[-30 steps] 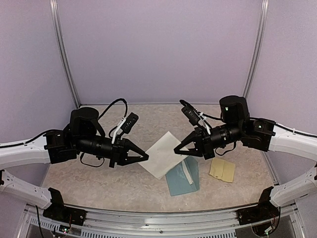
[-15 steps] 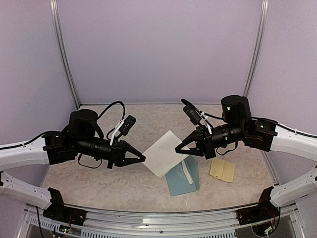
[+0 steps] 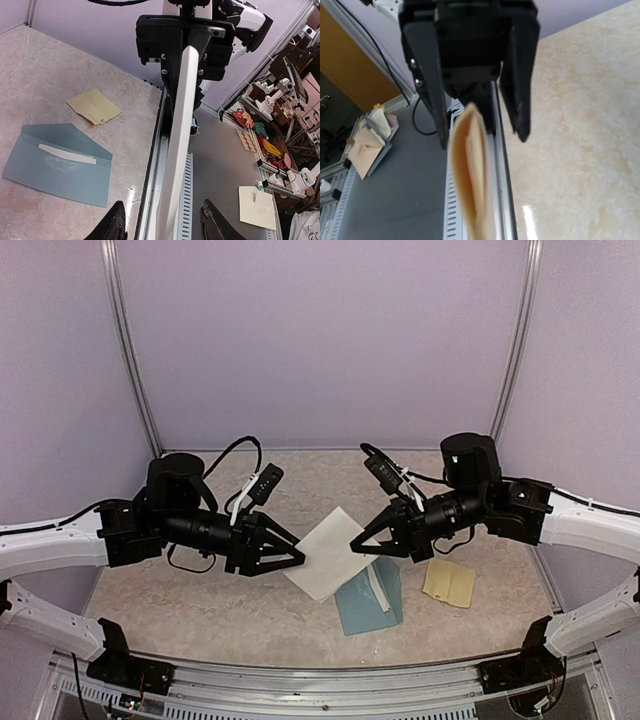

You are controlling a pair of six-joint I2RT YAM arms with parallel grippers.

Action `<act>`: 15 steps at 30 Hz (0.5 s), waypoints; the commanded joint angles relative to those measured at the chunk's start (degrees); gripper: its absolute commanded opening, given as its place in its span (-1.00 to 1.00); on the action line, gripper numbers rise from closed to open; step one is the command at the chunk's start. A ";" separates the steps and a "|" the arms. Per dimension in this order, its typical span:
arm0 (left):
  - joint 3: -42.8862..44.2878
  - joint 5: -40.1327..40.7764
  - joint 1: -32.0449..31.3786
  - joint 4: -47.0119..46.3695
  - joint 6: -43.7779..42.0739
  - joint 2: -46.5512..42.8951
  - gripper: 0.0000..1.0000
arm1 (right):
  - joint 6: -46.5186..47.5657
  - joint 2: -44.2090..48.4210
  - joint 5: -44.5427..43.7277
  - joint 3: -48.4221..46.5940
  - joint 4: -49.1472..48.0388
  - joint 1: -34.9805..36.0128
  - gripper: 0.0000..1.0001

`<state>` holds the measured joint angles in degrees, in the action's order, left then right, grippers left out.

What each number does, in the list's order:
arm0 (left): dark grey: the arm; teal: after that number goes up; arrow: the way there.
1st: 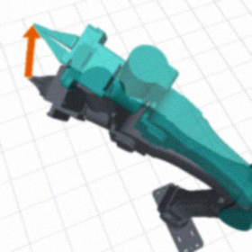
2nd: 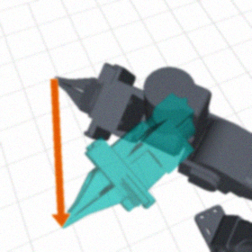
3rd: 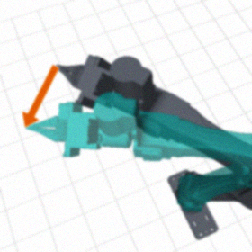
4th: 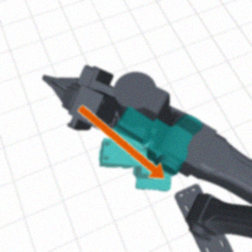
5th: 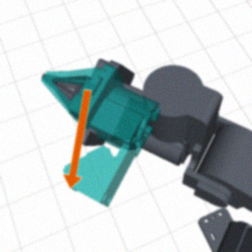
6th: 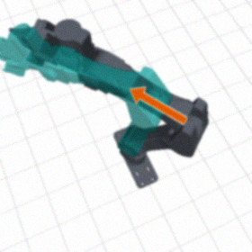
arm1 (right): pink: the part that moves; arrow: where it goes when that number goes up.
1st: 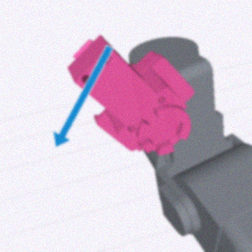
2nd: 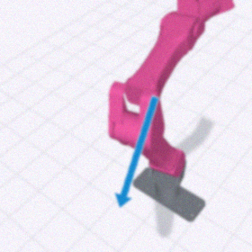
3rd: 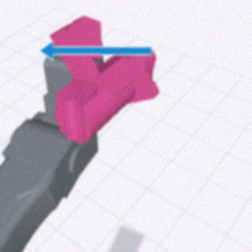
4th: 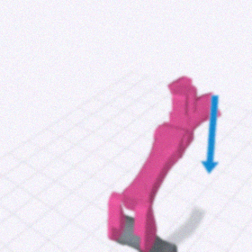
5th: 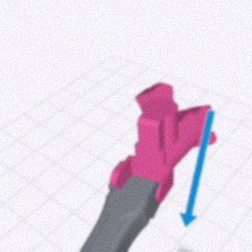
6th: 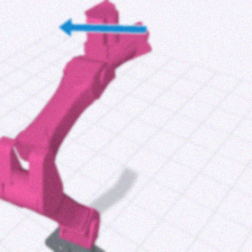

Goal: Place the letter into the envelope and seal it

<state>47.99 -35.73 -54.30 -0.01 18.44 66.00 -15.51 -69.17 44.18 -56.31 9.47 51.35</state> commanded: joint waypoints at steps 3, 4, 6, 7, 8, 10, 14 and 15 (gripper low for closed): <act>4.39 -2.43 0.11 -1.83 -2.30 3.31 -0.18 | 0.35 -1.55 2.36 -0.88 -0.95 0.24 -1.00; 4.76 -2.76 0.06 -1.76 -2.47 3.95 -0.43 | 0.46 -1.83 2.46 -0.94 -0.95 0.24 -1.00; 5.21 -3.03 -0.06 -1.45 -2.89 4.66 -1.00 | 0.63 -2.09 2.48 -0.99 -0.78 0.19 -1.00; 5.21 -3.08 -0.14 -1.36 -3.14 4.94 -1.00 | 0.72 -2.26 2.49 -0.92 -0.70 0.23 -1.00; 5.27 -3.27 -0.26 -1.38 -3.30 5.09 -1.00 | 0.80 -2.42 2.55 -0.98 -0.69 0.17 -1.00; 5.76 -3.31 -0.28 -1.15 -3.17 5.55 -0.58 | 0.98 -2.75 2.80 -1.03 -0.53 0.24 -1.00; 7.15 -4.04 -0.35 -1.13 -3.14 6.85 0.02 | 1.43 -3.74 3.44 -1.37 -0.34 0.21 -1.00; 7.47 -4.07 -0.36 -1.13 -3.29 7.08 -0.03 | 1.42 -3.90 3.45 -1.42 -0.33 0.20 -1.00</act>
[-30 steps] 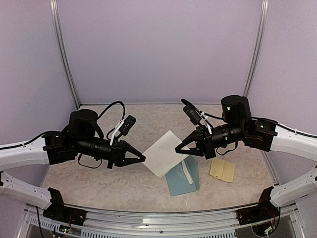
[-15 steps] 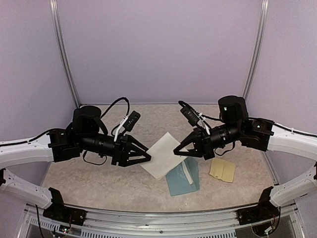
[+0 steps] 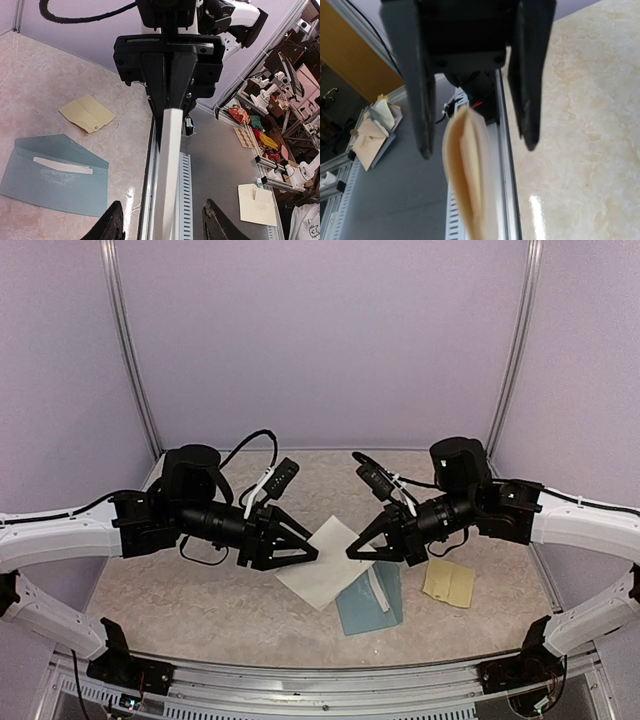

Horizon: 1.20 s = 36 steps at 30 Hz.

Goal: Place the letter into the envelope and seal it

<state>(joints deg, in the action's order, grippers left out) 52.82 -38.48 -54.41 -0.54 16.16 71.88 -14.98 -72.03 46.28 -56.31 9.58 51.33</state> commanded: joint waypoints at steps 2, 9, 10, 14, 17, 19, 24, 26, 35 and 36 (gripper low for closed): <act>3.02 -1.55 -0.25 -0.77 -1.32 1.70 -0.80 | 0.92 -1.32 1.44 -1.51 -0.44 0.21 -1.00; 3.58 -1.13 -0.17 -0.50 -1.59 2.24 -0.09 | 0.92 -1.36 1.65 -1.24 -0.26 0.34 -1.00; 3.75 -1.21 -0.17 -0.59 -1.45 2.33 0.05 | 0.92 -1.36 1.62 -1.23 -0.27 0.33 -1.00; 4.05 -1.86 -0.32 -1.82 -0.71 2.84 -0.32 | 0.92 -1.36 1.54 -0.91 -0.53 0.37 -1.00; 3.88 -1.80 -0.42 -2.28 -0.92 2.79 -1.00 | 0.86 -1.43 1.53 -0.82 -0.70 0.34 -1.00; 4.00 -1.56 -0.34 -2.36 -0.84 2.83 -1.00 | 0.84 -1.45 1.60 -0.75 -0.71 0.29 -1.00; 5.12 -1.46 -0.34 -2.78 -0.61 3.25 0.17 | 0.83 -1.51 1.86 -0.57 -0.79 0.28 -1.00; 5.63 -1.58 -0.32 -2.98 -0.67 3.56 0.11 | 0.83 -1.61 1.88 -0.52 -0.88 0.31 -1.00; 6.97 -1.81 -0.24 -2.69 -0.88 4.97 -0.28 | 0.84 -1.56 1.84 -0.38 -0.80 0.33 -1.00; 7.19 -2.03 -0.25 -2.76 -0.87 5.15 -0.09 | 0.83 -1.59 1.88 -0.25 -0.80 0.35 -1.00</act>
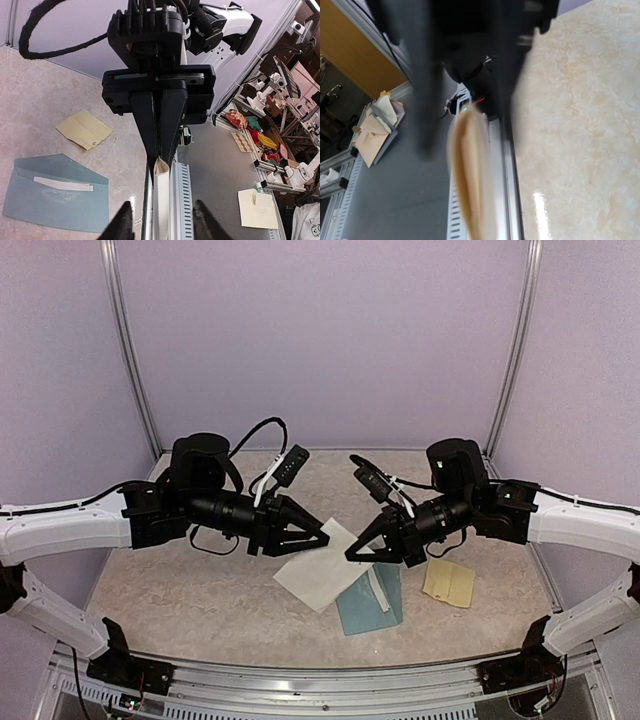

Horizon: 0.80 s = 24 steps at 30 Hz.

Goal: Place the letter into the envelope and seal it

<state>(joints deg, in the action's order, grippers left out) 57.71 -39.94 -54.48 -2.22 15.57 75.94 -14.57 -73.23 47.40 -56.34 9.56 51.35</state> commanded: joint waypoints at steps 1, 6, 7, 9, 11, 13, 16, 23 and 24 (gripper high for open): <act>2.50 -0.87 -0.19 -1.12 -0.28 1.33 0.01 | 0.42 -0.37 0.77 -0.22 -0.77 0.33 -1.00; 3.43 -0.87 -0.19 -1.61 -0.30 2.08 -0.95 | 0.42 -0.59 0.79 -0.26 -0.86 0.37 -1.00; 3.46 -0.84 -0.19 -1.73 -0.40 2.03 -1.00 | 0.46 -0.60 0.79 -0.19 -0.86 0.40 -1.00; 3.52 -1.00 -0.19 -1.85 -0.47 2.22 -1.00 | 0.42 -0.61 0.77 -0.13 -0.78 0.36 -1.00; 3.87 -0.93 -0.11 -1.67 -0.31 2.44 -0.64 | 0.48 -0.60 0.79 -0.01 -0.86 0.42 -1.00; 4.38 -1.19 -0.02 -1.65 -0.19 2.76 -0.21 | 0.55 -0.67 0.87 0.16 -0.93 0.41 -1.00; 5.17 -1.53 -0.01 -1.65 -0.28 3.36 -0.05 | 0.50 -0.73 0.94 0.18 -1.04 0.37 -1.00; 5.65 -1.96 0.07 -1.65 -0.67 4.02 -1.00 | 0.59 -0.69 0.81 0.48 -0.95 0.38 -1.00; 5.78 -1.79 0.07 -1.54 -0.65 4.03 -0.95 | 0.56 -0.66 0.81 0.56 -0.95 0.38 -1.00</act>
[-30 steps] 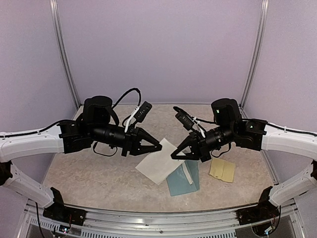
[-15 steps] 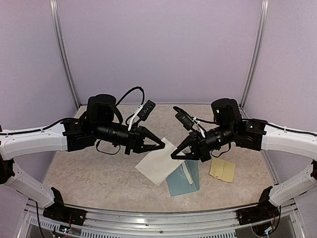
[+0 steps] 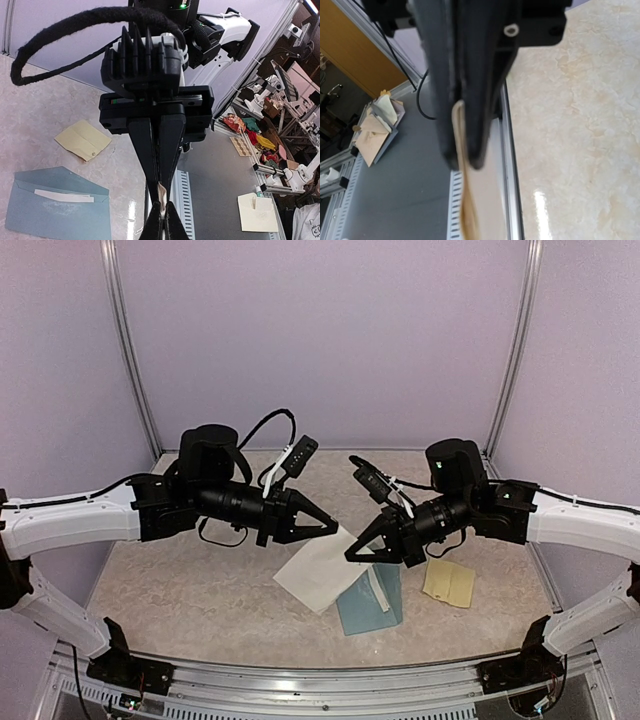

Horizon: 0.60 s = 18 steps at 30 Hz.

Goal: Place the letter into the envelope and seal it

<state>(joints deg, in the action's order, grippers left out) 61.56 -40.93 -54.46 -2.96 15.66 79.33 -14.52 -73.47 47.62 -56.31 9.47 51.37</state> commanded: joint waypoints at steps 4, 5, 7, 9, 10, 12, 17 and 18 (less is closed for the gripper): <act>2.24 -0.58 0.15 -0.81 -0.57 0.72 -0.18 | 0.64 -0.44 0.64 0.69 -0.95 0.37 -1.00; 2.25 -0.42 0.21 -0.88 -0.49 0.66 -0.14 | 0.64 -0.42 0.64 0.74 -0.95 0.37 -1.00; 2.20 -0.31 0.33 -1.18 -0.37 0.65 -0.45 | 0.66 -0.44 0.56 0.78 -1.02 0.39 -1.00; 1.96 -0.28 0.32 -1.46 -0.45 0.53 -1.00 | 0.64 -0.34 0.25 0.89 -1.00 0.38 -1.00; 1.76 -0.25 0.32 -1.41 -0.60 0.35 -1.00 | 0.64 -0.19 -0.09 0.85 -1.01 0.41 -1.00; 1.72 -0.20 0.39 -0.48 -0.54 0.26 -0.59 | 0.57 0.26 -0.78 0.97 -1.13 0.35 -1.00; -0.28 0.15 0.42 2.67 -1.34 -0.58 0.52 | 0.37 1.55 -1.56 0.98 -0.89 0.32 -1.00; -0.68 0.30 0.41 2.77 -1.52 -0.78 0.50 | 0.38 1.65 -1.56 0.91 -0.72 0.38 -1.00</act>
<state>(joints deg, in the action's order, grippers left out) 62.17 -41.10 -54.35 -2.11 15.29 79.59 -14.44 -73.52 46.78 -55.83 9.23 51.37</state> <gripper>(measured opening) 0.737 0.003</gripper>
